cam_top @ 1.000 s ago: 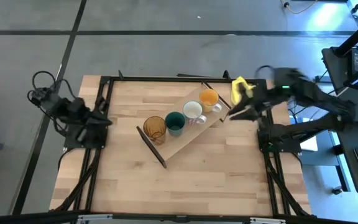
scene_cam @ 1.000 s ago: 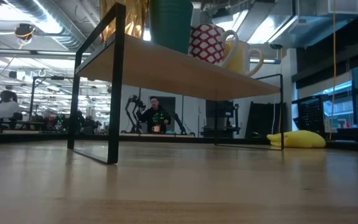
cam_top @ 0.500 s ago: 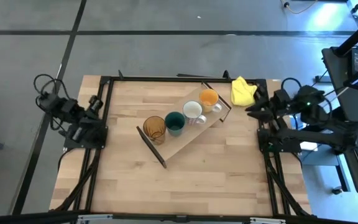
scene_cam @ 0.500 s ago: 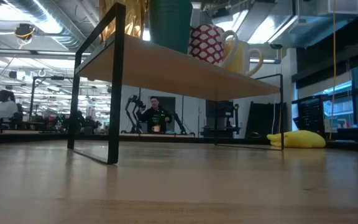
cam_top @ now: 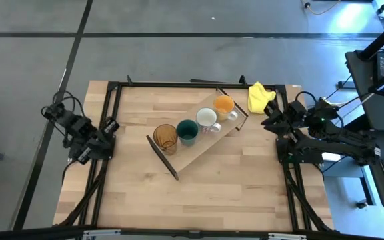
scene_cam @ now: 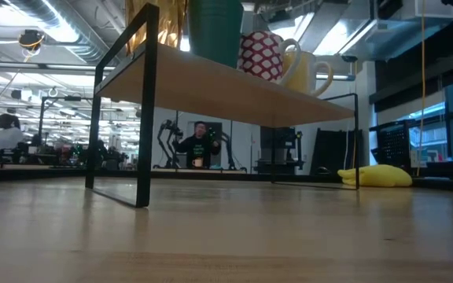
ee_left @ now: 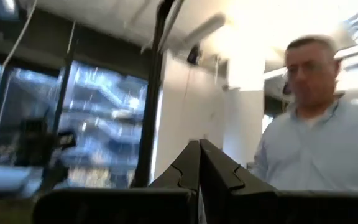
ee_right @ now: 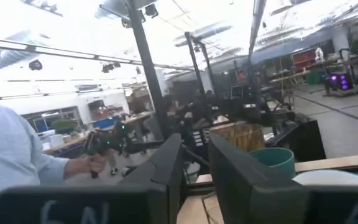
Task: Stack small to large cups/mugs on shelf
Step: Return to Home Position
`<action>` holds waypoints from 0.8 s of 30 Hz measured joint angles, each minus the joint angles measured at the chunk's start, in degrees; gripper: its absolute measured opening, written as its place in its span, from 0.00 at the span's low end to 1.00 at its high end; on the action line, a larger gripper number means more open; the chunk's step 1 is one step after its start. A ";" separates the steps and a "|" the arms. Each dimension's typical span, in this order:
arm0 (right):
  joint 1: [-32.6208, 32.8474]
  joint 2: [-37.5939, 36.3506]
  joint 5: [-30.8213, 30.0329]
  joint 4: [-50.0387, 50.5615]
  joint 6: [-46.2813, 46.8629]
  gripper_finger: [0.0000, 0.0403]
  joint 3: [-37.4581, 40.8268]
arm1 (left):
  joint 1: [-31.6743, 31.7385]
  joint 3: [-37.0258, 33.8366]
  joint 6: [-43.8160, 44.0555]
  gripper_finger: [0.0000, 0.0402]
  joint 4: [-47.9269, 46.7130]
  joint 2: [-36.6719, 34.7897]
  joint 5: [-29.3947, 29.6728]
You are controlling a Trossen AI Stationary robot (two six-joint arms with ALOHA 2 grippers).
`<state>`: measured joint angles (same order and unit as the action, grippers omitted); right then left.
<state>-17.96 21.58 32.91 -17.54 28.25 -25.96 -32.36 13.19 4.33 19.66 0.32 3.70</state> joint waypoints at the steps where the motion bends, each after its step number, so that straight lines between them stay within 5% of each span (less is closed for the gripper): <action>1: 0.00 -0.33 0.00 0.02 0.00 0.21 -0.02 | -0.02 -0.93 -0.38 0.00 2.45 -0.06 -0.21; 9: -2.13 -3.74 0.17 6.88 -2.71 0.21 -2.49 | -0.07 -0.95 -11.61 0.00 4.82 -0.04 4.98; 14: -4.96 -4.72 0.70 9.98 0.07 0.21 -3.37 | 0.09 6.31 -10.56 0.00 -9.49 -0.09 24.27; 20: -7.18 -4.73 4.62 10.09 1.55 0.21 -3.37 | 0.09 12.14 -14.64 0.00 -13.29 -0.11 10.88; 24: -7.68 -4.73 4.80 10.08 1.46 0.21 -3.37 | 0.09 9.46 -8.74 0.00 -13.27 0.06 10.34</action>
<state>-25.64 16.84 37.70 -7.45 29.71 -29.32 -32.27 22.65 -4.41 6.39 0.38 14.04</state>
